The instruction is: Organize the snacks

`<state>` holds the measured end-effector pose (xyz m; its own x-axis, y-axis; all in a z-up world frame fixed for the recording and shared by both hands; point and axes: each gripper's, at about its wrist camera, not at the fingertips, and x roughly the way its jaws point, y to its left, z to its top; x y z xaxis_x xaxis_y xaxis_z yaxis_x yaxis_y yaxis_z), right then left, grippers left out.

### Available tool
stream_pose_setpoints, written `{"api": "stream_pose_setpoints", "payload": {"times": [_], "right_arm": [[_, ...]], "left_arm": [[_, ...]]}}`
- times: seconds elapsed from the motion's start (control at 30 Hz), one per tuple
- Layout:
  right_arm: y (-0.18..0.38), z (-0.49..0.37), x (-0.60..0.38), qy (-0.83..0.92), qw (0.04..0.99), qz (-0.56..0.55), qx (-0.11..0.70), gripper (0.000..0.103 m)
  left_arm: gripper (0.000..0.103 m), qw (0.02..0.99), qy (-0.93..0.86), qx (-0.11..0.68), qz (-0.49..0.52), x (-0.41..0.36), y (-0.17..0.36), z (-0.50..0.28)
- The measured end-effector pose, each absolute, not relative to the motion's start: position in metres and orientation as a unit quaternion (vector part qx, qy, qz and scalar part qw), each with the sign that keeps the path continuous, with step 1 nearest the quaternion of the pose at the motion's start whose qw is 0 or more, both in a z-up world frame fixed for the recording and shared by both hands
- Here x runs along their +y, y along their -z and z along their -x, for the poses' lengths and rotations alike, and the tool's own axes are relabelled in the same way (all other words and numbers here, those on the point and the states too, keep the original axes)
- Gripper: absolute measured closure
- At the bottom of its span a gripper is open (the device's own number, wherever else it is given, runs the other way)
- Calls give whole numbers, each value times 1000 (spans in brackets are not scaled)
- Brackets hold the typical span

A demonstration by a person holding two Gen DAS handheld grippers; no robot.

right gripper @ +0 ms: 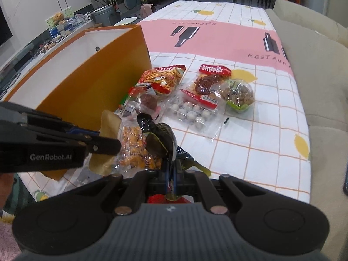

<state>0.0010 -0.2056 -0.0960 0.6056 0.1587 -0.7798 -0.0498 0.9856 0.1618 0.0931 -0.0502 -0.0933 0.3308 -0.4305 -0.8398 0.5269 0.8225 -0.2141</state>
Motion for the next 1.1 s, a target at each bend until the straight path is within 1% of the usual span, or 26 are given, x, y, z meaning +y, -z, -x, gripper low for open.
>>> {"api": "stream_pose_setpoints", "payload": {"times": [0.07,0.2,0.4,0.47,0.53,0.63,0.7,0.9,1.1], "right_arm": [[98,-3,-208,-59,893,-67,442,103],[100,-5,-211,-59,892,-70,443,103],[103,-6,-215,-60,889,-79,446,103],[103,-7,-214,-60,890,-77,446,103],[104,-7,-214,-60,890,-76,446,103],[104,-7,-216,-56,890,-79,446,103],[102,-6,-216,-54,893,-81,439,103],[84,-1,-214,-42,906,-68,415,103],[55,11,-214,-28,921,-73,381,103]], "left_arm": [[85,810,294,505,-42,-53,97,-95],[82,809,277,516,-39,-56,110,-102],[82,812,256,524,-16,-53,122,-109],[82,813,258,522,-14,-52,122,-110],[88,815,259,519,-7,-51,120,-109],[99,822,266,504,-7,-52,110,-103],[103,825,274,493,-11,-54,101,-99],[103,850,288,440,-42,-59,63,-83],[103,865,301,400,-33,-44,23,-70]]}}
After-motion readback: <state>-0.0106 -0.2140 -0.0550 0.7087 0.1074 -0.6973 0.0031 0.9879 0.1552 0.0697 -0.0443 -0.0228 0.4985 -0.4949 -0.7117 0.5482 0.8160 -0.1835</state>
